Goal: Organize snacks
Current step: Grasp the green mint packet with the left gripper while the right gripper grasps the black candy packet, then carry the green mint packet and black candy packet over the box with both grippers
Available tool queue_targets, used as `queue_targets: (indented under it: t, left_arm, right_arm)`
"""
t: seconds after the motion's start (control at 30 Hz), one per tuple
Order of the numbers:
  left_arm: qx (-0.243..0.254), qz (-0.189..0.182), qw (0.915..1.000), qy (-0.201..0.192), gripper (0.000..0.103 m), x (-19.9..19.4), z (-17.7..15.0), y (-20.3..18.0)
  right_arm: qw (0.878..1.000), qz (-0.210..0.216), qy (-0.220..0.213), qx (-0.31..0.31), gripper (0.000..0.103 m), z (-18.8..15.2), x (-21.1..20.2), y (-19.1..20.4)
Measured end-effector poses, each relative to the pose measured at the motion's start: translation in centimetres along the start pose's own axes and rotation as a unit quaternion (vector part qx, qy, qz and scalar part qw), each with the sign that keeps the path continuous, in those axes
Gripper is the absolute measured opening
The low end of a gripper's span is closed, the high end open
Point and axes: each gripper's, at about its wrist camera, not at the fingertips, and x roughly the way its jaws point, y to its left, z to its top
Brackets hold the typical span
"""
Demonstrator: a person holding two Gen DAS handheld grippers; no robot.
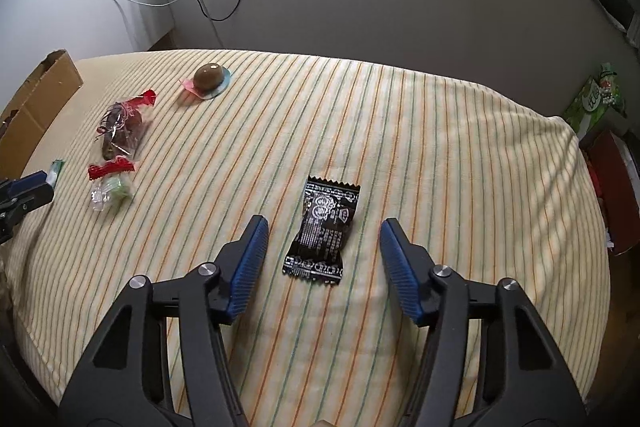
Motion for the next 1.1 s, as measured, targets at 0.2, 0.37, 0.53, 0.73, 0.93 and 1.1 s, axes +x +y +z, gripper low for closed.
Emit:
queue_targets:
  t: [0.2,0.37,0.53,0.73,0.93,1.1]
  left_arm:
    - [0.024,0.016,0.9996,-0.002,0.021,0.5,0.2,-0.6]
    - [0.040,0.019,0.9990,-0.004,0.020,0.5,-0.1,-1.2]
    - [0.039,0.011,0.9991,-0.007,0.020,0.0,-0.1,-1.2]
    - [0.031,-0.001,0.9993,-0.022,0.020,-1.4,0.0,-1.3]
    - [0.024,-0.007,0.9987,-0.044,0.020,-3.3,0.1,-1.0]
    - [0.022,-0.010,0.9976,-0.065,0.020,-5.4,-0.1,-1.2]
  right_arm:
    - [1.000,0.004,0.003,-0.011,0.044,0.4,0.4,0.6]
    - [1.000,0.007,0.002,-0.013,0.025,0.5,0.6,0.7]
    - [1.000,0.007,0.001,-0.008,0.025,0.3,0.4,0.6]
    - [1.000,0.007,-0.005,-0.003,0.025,-0.3,-1.0,0.7]
    - [1.000,0.012,-0.022,-0.009,0.025,-0.3,-3.2,1.6]
    - [0.999,0.020,-0.041,-0.021,0.025,0.2,-5.1,3.2]
